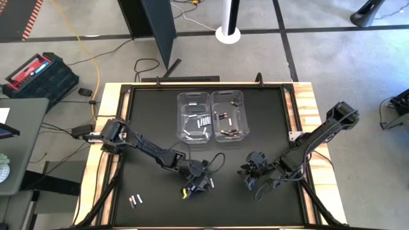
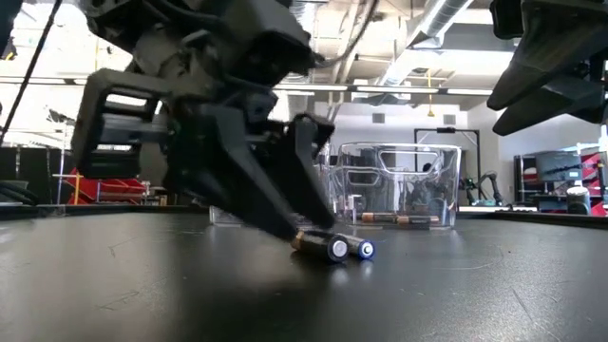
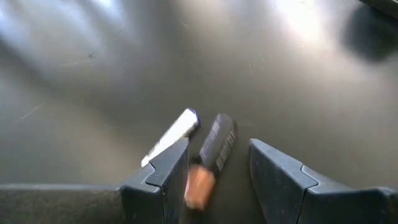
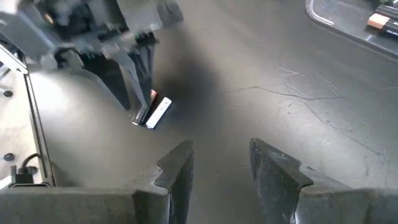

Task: Sort batteries
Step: Put the black battery into the right transparent bin

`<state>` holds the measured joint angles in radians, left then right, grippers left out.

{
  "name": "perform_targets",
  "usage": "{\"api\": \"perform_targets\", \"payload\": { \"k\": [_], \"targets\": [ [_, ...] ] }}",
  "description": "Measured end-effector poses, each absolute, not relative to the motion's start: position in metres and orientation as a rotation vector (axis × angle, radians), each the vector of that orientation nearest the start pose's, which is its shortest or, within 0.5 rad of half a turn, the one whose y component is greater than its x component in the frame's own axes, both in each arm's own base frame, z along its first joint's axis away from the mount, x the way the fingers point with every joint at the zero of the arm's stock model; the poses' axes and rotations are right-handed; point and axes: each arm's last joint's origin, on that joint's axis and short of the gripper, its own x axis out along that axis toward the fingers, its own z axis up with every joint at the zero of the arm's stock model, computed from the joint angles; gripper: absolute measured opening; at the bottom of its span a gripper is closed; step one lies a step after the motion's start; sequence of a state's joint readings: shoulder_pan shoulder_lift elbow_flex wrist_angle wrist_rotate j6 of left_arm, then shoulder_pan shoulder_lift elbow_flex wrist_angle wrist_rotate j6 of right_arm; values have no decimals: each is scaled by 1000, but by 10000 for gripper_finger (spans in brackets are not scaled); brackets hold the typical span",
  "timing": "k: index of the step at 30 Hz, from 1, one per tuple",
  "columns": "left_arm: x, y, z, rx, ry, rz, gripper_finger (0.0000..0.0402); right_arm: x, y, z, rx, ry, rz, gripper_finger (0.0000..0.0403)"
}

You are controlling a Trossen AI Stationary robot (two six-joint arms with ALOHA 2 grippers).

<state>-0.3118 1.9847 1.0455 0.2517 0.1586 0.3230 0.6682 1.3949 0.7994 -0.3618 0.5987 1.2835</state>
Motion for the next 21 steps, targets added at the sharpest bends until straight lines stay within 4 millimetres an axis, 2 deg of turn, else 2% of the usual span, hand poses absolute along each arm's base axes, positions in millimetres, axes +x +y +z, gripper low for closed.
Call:
{"api": "perform_targets", "payload": {
  "k": [4,16,21],
  "targets": [
    [381,-126,120,330,643,-570,160,217,150,201,657,656,-410,173],
    [378,-123,116,274,754,-554,159,216,150,200,644,670,-407,173],
    [377,-122,115,252,772,-544,136,216,150,200,643,671,-407,173]
  ]
}}
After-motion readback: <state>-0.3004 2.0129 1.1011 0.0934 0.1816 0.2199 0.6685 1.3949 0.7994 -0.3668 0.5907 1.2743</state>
